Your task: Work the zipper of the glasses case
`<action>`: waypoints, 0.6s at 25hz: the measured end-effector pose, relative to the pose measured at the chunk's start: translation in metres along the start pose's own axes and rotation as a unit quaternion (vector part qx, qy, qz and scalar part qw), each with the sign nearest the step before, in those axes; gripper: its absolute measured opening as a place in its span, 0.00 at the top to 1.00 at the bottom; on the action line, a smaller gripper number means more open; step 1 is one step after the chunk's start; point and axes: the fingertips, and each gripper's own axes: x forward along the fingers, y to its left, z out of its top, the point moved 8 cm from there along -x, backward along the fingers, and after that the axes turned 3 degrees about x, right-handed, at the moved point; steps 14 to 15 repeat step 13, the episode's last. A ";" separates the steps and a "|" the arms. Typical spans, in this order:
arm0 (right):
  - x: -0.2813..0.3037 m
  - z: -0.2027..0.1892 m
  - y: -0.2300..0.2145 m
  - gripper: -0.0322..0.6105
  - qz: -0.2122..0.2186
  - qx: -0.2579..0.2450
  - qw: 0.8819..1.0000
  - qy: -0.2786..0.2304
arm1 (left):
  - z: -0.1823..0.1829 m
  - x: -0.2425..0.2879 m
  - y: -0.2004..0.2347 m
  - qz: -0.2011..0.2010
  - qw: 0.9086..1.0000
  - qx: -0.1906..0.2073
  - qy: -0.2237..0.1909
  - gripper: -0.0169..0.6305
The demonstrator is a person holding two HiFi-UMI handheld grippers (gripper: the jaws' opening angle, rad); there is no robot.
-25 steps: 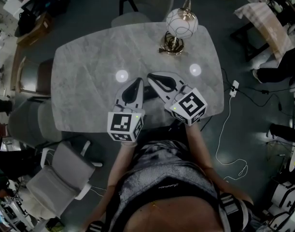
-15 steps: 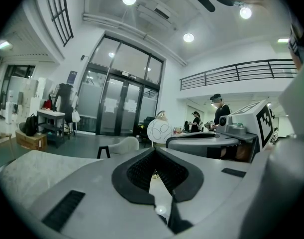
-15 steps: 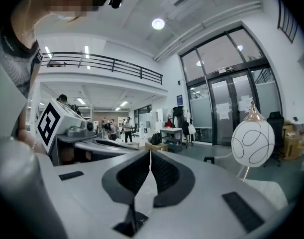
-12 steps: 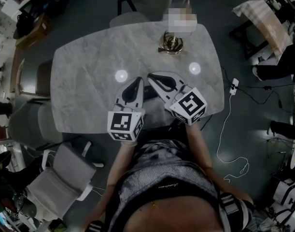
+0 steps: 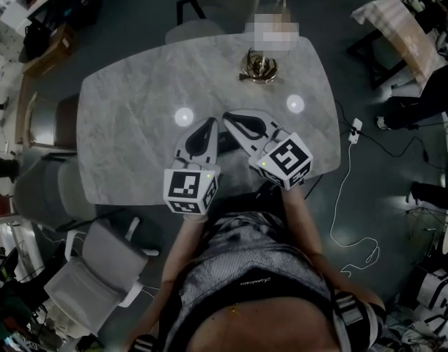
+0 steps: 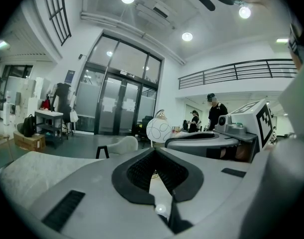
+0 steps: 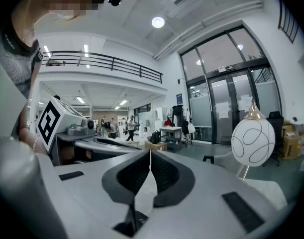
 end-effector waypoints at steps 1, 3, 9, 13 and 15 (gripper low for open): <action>0.000 0.000 0.000 0.85 -0.001 0.000 1.000 0.000 | 0.000 0.000 0.000 -0.001 1.000 0.000 0.000 0.96; 0.001 0.000 -0.001 0.85 -0.002 0.000 1.000 0.001 | 0.000 0.001 0.000 -0.003 1.000 0.001 0.001 0.96; 0.001 -0.001 -0.006 0.85 -0.009 0.002 1.000 0.005 | -0.001 0.004 0.002 -0.003 1.000 0.001 0.003 0.96; 0.001 -0.003 -0.008 0.85 -0.011 0.002 1.000 0.006 | -0.001 0.006 0.003 -0.004 1.000 0.001 0.004 0.96; 0.001 -0.003 -0.008 0.85 -0.011 0.002 1.000 0.006 | -0.001 0.006 0.003 -0.004 1.000 0.001 0.004 0.96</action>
